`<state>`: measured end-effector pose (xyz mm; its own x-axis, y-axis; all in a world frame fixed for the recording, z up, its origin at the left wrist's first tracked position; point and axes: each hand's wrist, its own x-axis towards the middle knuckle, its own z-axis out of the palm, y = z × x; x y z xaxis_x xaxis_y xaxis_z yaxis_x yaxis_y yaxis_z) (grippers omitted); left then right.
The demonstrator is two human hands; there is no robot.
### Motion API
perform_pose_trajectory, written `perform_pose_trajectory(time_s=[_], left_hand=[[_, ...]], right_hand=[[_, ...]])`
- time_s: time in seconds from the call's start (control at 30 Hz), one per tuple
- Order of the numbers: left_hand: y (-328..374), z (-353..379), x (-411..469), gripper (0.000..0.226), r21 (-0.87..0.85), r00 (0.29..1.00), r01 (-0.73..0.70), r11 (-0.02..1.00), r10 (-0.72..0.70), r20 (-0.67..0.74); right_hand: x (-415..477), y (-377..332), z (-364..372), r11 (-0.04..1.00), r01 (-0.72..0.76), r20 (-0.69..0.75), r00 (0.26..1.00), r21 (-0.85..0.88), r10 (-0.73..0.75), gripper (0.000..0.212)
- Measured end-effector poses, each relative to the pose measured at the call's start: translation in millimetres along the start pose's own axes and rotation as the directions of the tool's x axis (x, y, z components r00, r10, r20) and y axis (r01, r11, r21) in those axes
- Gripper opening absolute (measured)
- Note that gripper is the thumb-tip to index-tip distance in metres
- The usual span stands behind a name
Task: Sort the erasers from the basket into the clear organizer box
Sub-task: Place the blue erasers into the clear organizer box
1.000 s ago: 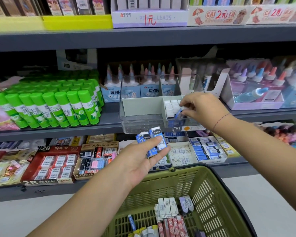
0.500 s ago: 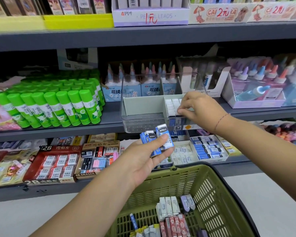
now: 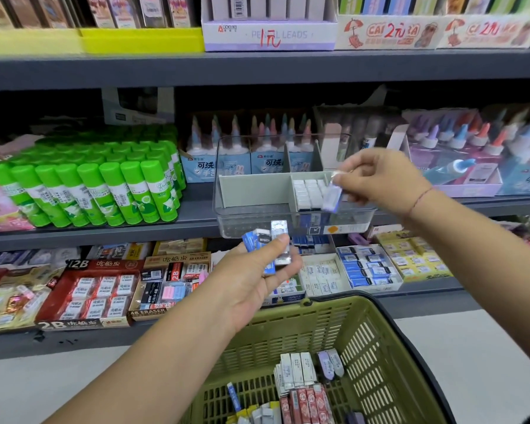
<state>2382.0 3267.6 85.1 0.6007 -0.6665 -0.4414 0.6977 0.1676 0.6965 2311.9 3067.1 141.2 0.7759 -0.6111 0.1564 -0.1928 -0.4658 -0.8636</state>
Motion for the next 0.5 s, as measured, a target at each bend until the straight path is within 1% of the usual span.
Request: perform_pose_trajectory(time_s=[0.03,0.07,0.1,0.13,0.23,0.33,0.5], left_hand=[[0,-1,0,0.045,-0.006,1.0,0.002,1.0,-0.002,-0.003],[0,-1,0,0.044,-0.009,1.0,0.006,1.0,-0.006,-0.003],[-1,-1,0,0.042,-0.009,1.0,0.012,1.0,-0.012,-0.003],[-2,-1,0,0.038,-0.007,1.0,0.018,1.0,-0.018,-0.004],[-4,0,1,0.031,-0.014,0.999,0.036,0.999,-0.036,-0.01],[-4,2,2,0.028,-0.02,0.999,0.044,0.999,-0.045,-0.013],[-3,0,2,0.024,0.0,0.998,0.058,0.998,-0.058,-0.02]], right_hand=[[7,5,-6,0.996,0.03,-0.089,0.995,-0.086,-0.038,0.008],[11,10,-9,0.987,0.048,-0.138,0.988,-0.155,-0.07,0.009],[14,15,-10,0.979,0.058,-0.153,0.984,-0.196,-0.089,0.008],[15,19,-9,0.974,0.067,-0.142,0.985,-0.215,-0.099,0.004],[19,26,-1,0.957,0.095,-0.103,0.987,-0.274,-0.127,0.014],[28,26,1,0.944,0.07,-0.079,0.992,-0.323,-0.101,0.005],[39,22,4,0.921,0.073,-0.021,0.996,-0.383,-0.087,0.011]])
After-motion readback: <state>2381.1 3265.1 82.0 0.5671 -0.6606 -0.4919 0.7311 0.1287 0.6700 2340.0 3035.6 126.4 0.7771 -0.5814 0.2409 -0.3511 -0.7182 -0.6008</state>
